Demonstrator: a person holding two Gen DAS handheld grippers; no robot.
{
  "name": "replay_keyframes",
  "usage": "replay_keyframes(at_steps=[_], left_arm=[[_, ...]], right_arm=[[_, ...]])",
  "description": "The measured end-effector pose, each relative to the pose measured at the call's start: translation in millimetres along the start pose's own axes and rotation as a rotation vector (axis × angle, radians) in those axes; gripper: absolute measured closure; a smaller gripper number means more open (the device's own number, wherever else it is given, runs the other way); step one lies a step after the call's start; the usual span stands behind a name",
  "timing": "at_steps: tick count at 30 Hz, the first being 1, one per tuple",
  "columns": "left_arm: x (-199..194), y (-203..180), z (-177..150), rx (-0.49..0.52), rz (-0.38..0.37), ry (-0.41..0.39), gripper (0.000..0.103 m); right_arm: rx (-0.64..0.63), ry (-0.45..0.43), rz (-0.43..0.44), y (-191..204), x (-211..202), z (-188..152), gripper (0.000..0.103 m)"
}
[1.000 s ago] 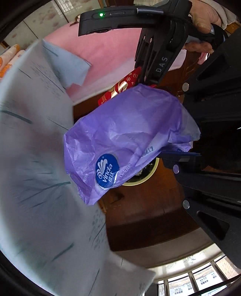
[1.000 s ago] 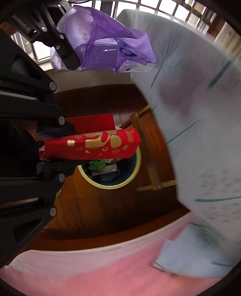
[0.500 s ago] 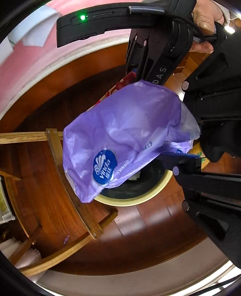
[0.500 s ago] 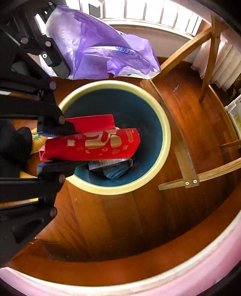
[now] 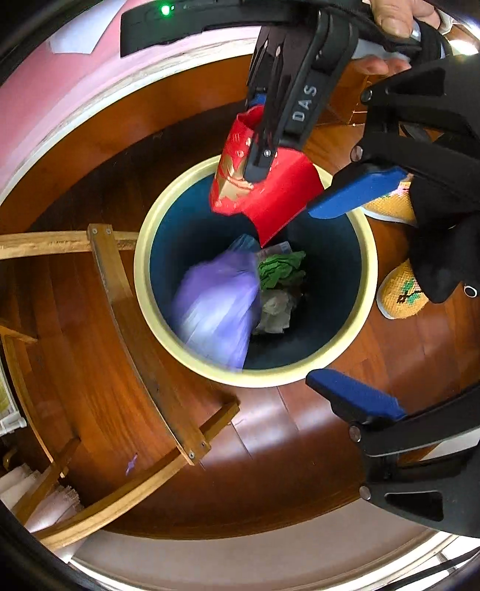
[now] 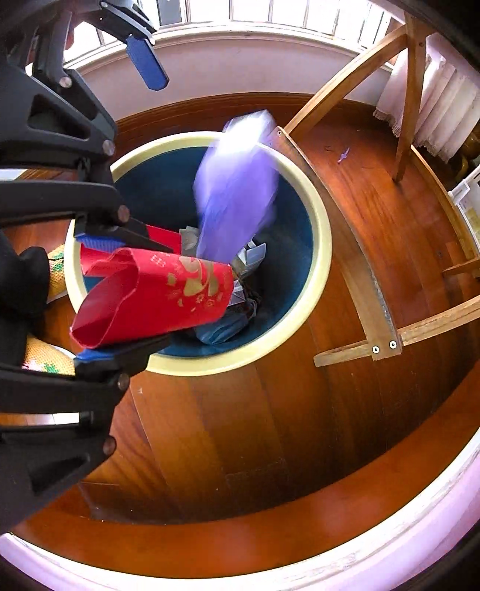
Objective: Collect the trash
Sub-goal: 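Open both tools to drop the purple bag and red packet into the bin, then raise both tools back toward the table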
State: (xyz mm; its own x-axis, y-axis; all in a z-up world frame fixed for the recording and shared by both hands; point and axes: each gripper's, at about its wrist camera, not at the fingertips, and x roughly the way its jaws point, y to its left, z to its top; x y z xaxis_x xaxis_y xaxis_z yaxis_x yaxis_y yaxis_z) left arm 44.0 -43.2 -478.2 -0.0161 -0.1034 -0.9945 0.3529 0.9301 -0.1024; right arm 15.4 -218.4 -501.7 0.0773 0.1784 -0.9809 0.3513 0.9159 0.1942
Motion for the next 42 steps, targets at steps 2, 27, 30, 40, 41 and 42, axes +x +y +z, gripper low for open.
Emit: replay_keyframes(at_steps=[2,27,30,40,41,42], left_arm=[[2,3,1,-0.013,0.007,-0.01,0.021],[-128,8,-28,-0.189,0.016,-0.115,0.021],[-170,7,-31,-0.199,0.006,-0.147,0.021],[-312,7,-28,-0.201,-0.026,-0.282,0.021],[-326,8,-29,-0.202,-0.032,-0.298,0.021],[-337,9,-30,-0.201,-0.037,-0.31,0.021]], right_arm=[[-0.001,-0.008,0.005,0,0,1,0.063],[-0.035,-0.069,0.081,41,-122,-25,0.042],[-0.046,-0.094,0.093,49,-164,-30,0.042],[-0.077,-0.191,0.103,77,-295,-41,0.042],[-0.081,-0.202,0.101,81,-308,-42,0.042],[-0.085,-0.209,0.095,83,-317,-43,0.042]])
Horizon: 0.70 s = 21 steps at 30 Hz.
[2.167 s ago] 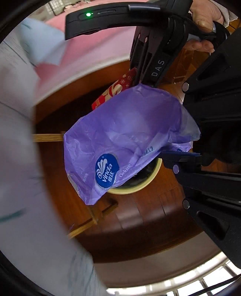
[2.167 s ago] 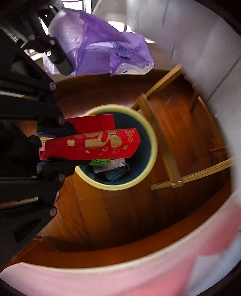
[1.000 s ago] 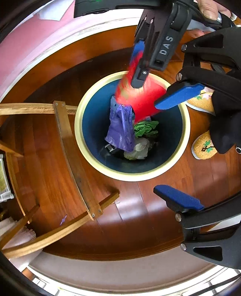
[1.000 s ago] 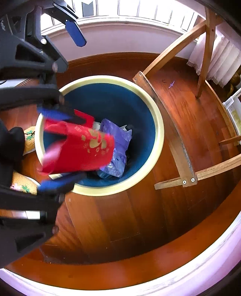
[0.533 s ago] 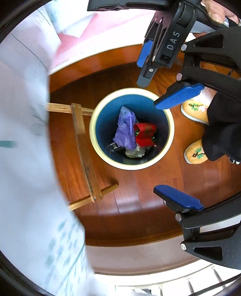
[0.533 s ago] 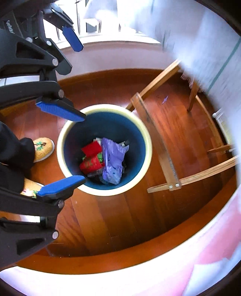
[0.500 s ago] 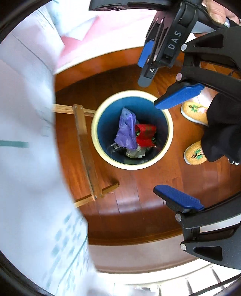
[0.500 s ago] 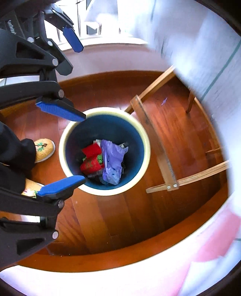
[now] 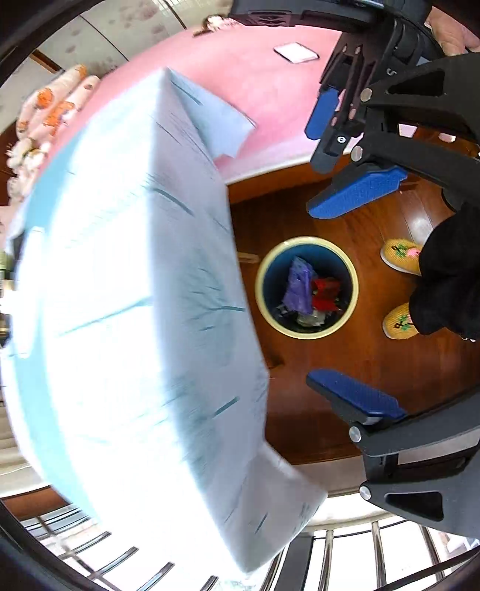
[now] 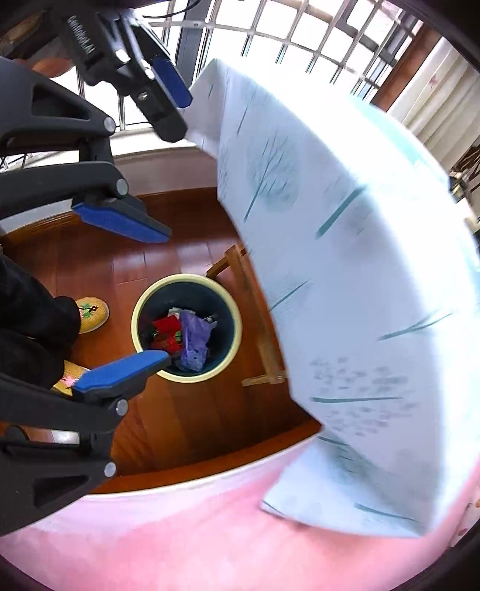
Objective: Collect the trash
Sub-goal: 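Raise both tools back toward the table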
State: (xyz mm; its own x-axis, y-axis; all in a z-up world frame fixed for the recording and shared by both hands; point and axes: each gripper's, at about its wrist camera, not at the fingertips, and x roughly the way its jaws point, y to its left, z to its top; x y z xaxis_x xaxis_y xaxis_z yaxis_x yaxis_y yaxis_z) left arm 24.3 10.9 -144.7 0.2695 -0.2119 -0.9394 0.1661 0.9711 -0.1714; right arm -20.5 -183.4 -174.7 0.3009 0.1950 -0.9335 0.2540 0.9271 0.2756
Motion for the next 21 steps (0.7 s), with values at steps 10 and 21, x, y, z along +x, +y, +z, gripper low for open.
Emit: replay_keyframes(at_steps=[10,21], left_arm=[[-92,12,20,0.032,0.004,-0.117,0.02],[-142,23,37,0.068,-0.016,-0.245,0.02]], right_arm=[[-0.07,-0.066,-0.014,41,-79,5,0.042],[-0.098,-0.204,-0.054,70,-132,35,0.042]])
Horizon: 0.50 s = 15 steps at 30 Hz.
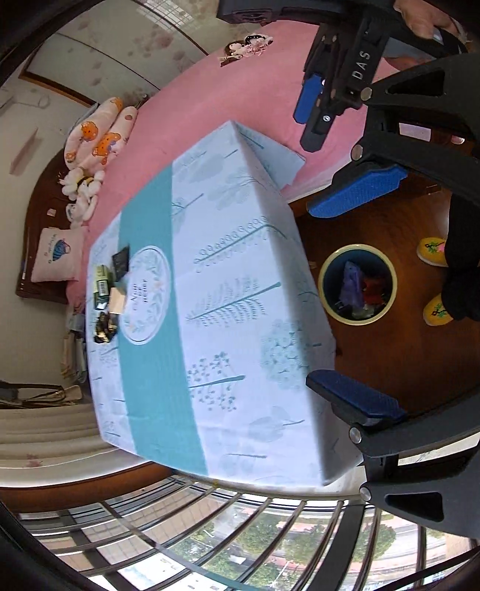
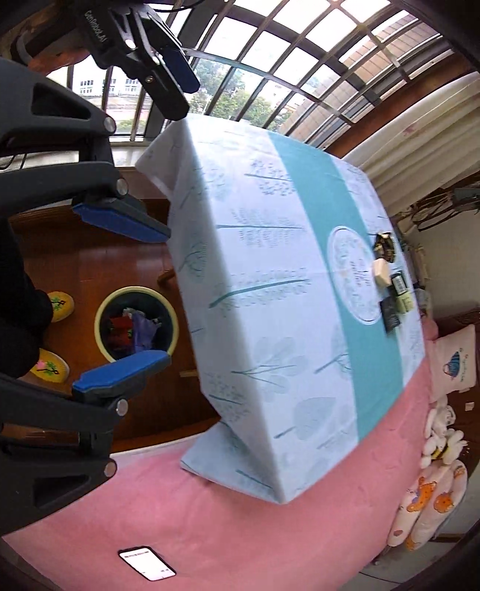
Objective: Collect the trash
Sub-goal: 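Raise both tools back toward the table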
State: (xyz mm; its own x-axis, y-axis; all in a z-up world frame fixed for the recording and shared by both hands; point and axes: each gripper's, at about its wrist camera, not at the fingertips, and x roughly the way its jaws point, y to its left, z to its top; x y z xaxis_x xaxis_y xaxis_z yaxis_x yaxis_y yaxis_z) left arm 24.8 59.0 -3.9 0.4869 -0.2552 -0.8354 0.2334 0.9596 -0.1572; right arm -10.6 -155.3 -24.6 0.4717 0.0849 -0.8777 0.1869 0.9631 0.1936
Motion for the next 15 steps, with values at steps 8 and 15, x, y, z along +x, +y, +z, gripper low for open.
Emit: replay_keyframes(at_steps=[8,15], left_arm=[[-8,-1,52,0.003,-0.003,-0.073,0.02],[6,3,107,-0.049,0.056,-0.114,0.02]], right_arm=[[-0.026,-0.075,-0.014,6,-13,39,0.042],[-0.065,-0.1,0.008,1,3,95,0.042]])
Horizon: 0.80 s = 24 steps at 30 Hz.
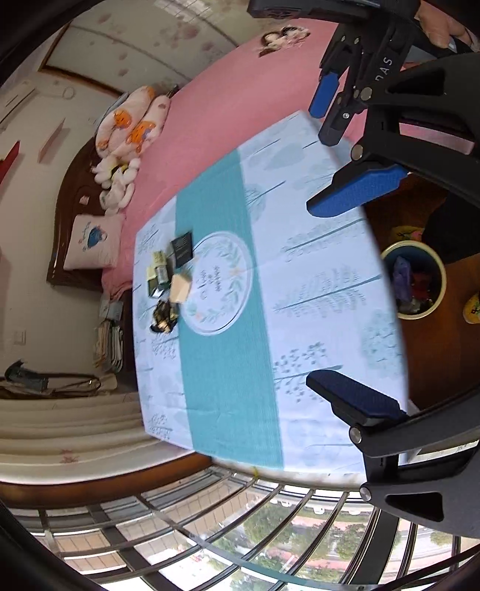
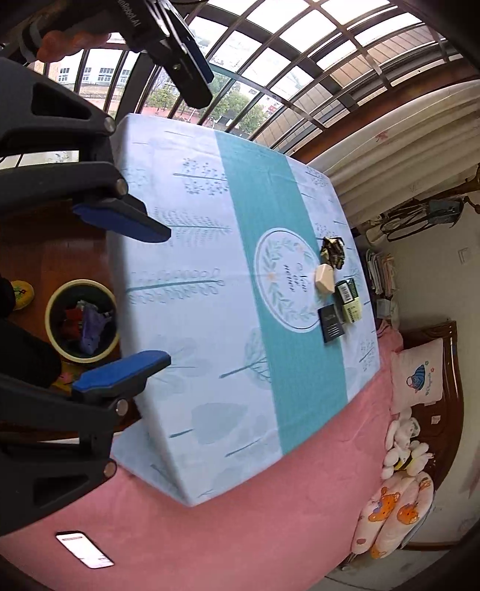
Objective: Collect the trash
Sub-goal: 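Raise both tools back toward the table, then grasp the cream folded paper with the left tool while the right tool grasps the black TALOPN card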
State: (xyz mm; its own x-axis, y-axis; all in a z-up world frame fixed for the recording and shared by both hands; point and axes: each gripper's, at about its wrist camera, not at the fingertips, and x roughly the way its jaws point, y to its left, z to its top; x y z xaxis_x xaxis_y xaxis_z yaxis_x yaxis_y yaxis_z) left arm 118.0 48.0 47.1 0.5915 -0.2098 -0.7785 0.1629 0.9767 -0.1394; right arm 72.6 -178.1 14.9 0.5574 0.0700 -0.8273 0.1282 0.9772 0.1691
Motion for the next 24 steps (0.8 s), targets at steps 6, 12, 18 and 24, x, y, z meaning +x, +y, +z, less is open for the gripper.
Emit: replay_keyframes(at_steps=[6,12,18,24], left_arm=[[45,4,54,-0.126,0.106,-0.018,0.02],[121,1,100,-0.27,0.152,0.072,0.02],[195,-11,135,-0.342,0.185,0.135,0.02],[256,-7,161,-0.391,0.221,0.195,0.02]], right_arm=[[-0.078,-0.011,0.031,-25,47,71,0.042],[-0.145,0.055,0.087,-56,113,148,0.042],[-0.24,0.095,0.138,-76,185,211,0.03],[-0.233,0.139,0.148,-79,258,247,0.028]])
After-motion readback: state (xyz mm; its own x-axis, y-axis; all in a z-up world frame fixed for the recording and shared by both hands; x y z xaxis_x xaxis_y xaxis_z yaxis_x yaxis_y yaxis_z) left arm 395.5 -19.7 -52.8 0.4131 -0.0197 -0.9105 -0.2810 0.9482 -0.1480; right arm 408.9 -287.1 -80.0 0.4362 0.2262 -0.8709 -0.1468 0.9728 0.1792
